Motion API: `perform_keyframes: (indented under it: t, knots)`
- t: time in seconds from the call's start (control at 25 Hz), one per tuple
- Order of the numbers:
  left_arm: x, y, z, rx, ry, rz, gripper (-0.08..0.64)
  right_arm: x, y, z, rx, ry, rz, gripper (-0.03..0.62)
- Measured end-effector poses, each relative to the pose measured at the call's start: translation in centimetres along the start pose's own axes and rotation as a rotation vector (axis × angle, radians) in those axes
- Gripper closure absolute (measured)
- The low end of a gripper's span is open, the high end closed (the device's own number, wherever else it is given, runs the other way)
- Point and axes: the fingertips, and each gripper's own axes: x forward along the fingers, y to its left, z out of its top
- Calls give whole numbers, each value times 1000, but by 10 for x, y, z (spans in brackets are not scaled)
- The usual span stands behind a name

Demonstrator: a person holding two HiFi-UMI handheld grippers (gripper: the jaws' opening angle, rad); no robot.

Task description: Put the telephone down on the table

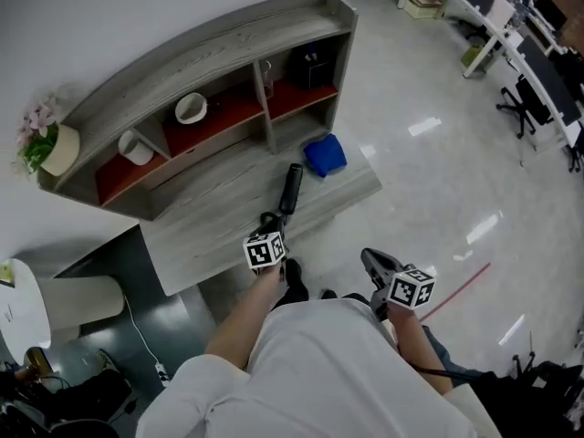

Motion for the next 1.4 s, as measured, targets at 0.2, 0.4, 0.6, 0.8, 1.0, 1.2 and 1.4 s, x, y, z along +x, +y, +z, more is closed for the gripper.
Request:
perform_keyframes:
  t: [0.2, 0.4, 0.6, 0.8, 1.0, 1.2, 1.4]
  knots:
    - [-52, -16, -38, -70, -25, 2, 547, -33, -4, -17, -4, 9, 43, 574]
    - [-104, -48, -70, -150, -86, -86, 551, -66, -9, -37, -6, 24, 94, 574]
    - [-147, -82, -103, -178, -106, -190, 551, -81, -17, -58, -23, 52, 125, 574]
    - [-186, -89, -135, -197, -84, -240, 551, -80, 2, -70, -51, 63, 170, 575]
    - [-219, -84, -134, -207, -117, -274, 551, -74, 29, -80, -83, 59, 195, 575]
    - [-242, -77, -122, -180, -130, -303, 551, -65, 54, -82, -75, 22, 191, 575]
    - [-253, -64, -116, -182, -135, -329, 551, -56, 76, -88, -93, 7, 205, 575]
